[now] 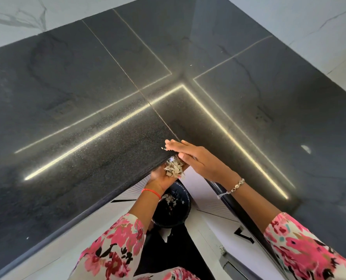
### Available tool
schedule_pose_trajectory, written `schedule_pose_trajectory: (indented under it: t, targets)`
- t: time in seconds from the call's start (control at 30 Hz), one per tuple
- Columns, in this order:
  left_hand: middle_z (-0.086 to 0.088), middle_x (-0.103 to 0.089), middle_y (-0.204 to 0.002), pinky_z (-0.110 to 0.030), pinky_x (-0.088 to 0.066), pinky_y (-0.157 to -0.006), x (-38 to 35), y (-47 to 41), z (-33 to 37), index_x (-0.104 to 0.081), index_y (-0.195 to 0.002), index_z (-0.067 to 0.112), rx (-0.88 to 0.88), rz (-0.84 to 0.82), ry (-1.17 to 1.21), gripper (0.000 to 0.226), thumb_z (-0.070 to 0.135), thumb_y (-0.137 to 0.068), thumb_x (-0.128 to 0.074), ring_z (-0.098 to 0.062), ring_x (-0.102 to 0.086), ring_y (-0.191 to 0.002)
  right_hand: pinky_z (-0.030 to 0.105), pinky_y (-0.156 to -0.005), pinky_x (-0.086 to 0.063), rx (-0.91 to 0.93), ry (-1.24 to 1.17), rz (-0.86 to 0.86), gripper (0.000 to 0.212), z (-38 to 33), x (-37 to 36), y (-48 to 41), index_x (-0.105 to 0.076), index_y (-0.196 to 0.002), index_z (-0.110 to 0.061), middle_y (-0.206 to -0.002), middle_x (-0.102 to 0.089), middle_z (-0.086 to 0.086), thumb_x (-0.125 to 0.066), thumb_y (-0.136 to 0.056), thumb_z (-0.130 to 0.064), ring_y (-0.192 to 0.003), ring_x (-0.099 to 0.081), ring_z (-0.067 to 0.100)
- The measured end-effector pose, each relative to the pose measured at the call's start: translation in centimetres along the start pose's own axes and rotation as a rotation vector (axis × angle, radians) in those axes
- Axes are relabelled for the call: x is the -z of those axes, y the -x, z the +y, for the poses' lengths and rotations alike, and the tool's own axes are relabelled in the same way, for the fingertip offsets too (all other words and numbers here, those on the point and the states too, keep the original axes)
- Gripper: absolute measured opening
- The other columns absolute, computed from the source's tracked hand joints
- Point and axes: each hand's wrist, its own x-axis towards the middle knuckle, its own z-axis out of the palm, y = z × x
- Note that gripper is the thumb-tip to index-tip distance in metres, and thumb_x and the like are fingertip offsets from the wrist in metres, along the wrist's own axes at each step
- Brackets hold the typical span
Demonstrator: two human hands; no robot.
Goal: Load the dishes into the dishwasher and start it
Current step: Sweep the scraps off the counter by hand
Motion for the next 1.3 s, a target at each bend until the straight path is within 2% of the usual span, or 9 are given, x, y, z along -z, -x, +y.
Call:
schedule_pose_trajectory:
  t: [0.27, 0.33, 0.43, 0.57, 0.67, 0.83, 1.0, 1.1, 1.3]
  targets:
    - [-0.018, -0.070, -0.083, -0.045, -0.056, -0.055, 0.9, -0.6, 0.1, -0.060, -0.099, 0.002, -0.055, 0.018, -0.044, 0.048, 0.039, -0.098, -0.029, -0.035, -0.065, -0.080, 0.021, -0.117, -0.005, 0.086, 0.278, -0.011, 0.044, 0.0, -1.2, -3.7, -0.035, -0.143, -0.014, -0.151, -0.030, -0.002, -0.029, -0.100, -0.019, -0.141, -0.016, 0.004]
    - [-0.016, -0.068, -0.088, -0.040, -0.055, -0.072, 1.3, -0.9, 0.5, -0.059, -0.101, 0.005, -0.068, 0.041, -0.065, 0.043, 0.036, -0.098, -0.029, -0.033, -0.063, -0.087, 0.021, -0.117, -0.008, 0.139, 0.274, -0.020, 0.041, 0.2, -1.6, -3.0, -0.041, -0.139, -0.012, -0.148, -0.035, -0.001, -0.032, -0.099, -0.017, -0.140, -0.021, 0.004]
    - [-0.021, -0.063, -0.095, -0.043, -0.036, -0.096, 1.9, -1.4, 0.7, -0.056, -0.109, 0.001, -0.004, 0.043, -0.025, 0.046, 0.032, -0.100, -0.024, -0.032, -0.049, -0.116, 0.025, -0.116, -0.020, 0.119, 0.038, -0.036, 0.035, 0.3, -1.2, -0.9, -0.056, -0.126, -0.005, -0.137, -0.050, 0.004, -0.037, -0.096, -0.009, -0.134, -0.036, 0.007]
    - [-0.027, -0.063, -0.103, -0.054, -0.053, -0.075, 1.6, -1.3, 0.5, -0.053, -0.121, -0.003, 0.039, -0.070, 0.072, 0.053, 0.034, -0.098, -0.023, -0.039, -0.058, -0.104, 0.027, -0.113, -0.029, -0.063, -0.365, 0.232, 0.035, 0.0, -0.2, 0.8, -0.062, -0.115, 0.003, -0.126, -0.059, 0.010, -0.037, -0.093, -0.008, -0.126, -0.049, 0.012]
    - [-0.026, -0.067, -0.096, -0.053, -0.055, -0.058, 0.7, -0.5, 0.1, -0.062, -0.101, -0.007, 0.019, -0.127, 0.002, 0.049, 0.031, -0.092, -0.033, -0.040, -0.068, -0.079, 0.015, -0.114, -0.015, -0.152, -0.134, 0.299, 0.042, -0.4, -1.1, 0.0, -0.050, -0.131, -0.004, -0.141, -0.045, 0.004, -0.032, -0.095, -0.018, -0.134, -0.032, 0.002]
    - [-0.020, -0.068, -0.088, -0.040, -0.053, -0.079, 1.9, -1.0, 0.4, -0.065, -0.091, -0.002, -0.009, -0.078, -0.033, 0.051, 0.026, -0.100, -0.024, -0.030, -0.066, -0.087, 0.019, -0.117, -0.006, -0.070, 0.339, 0.298, 0.051, -0.5, -5.0, 0.9, -0.036, -0.140, -0.006, -0.149, -0.031, 0.004, -0.020, -0.097, -0.030, -0.139, -0.018, 0.005]
    - [-0.020, -0.071, -0.086, -0.036, -0.059, -0.065, 3.6, 0.2, 0.1, -0.073, -0.077, -0.006, 0.012, -0.145, -0.188, 0.062, 0.022, -0.097, -0.021, -0.028, -0.071, -0.077, 0.027, -0.098, -0.046, -0.162, -0.208, 0.566, 0.038, -1.4, -7.7, 4.7, -0.062, -0.118, -0.008, -0.121, -0.060, -0.004, -0.045, -0.092, -0.029, -0.114, -0.054, -0.002]
    - [-0.023, -0.068, -0.099, -0.044, -0.052, -0.088, 5.4, 1.1, -0.1, -0.071, -0.086, -0.008, 0.043, -0.126, -0.207, 0.048, 0.016, -0.093, -0.029, -0.032, -0.068, -0.091, 0.021, -0.098, -0.045, -0.298, -0.556, 0.849, 0.030, -2.0, -9.7, 5.9, -0.062, -0.116, -0.004, -0.121, -0.063, 0.004, -0.049, -0.093, -0.017, -0.116, -0.057, 0.007]
    - [-0.011, -0.069, -0.071, -0.031, -0.059, -0.065, 11.0, 2.5, -2.0, -0.070, -0.066, 0.000, 0.006, 0.059, -0.176, 0.048, 0.014, -0.094, -0.034, -0.023, -0.070, -0.067, 0.034, -0.102, -0.043, -0.644, -1.378, 1.134, 0.033, -1.1, -16.4, 7.1, -0.062, -0.112, -0.001, -0.117, -0.065, 0.012, -0.036, -0.097, -0.015, -0.113, -0.059, 0.022]
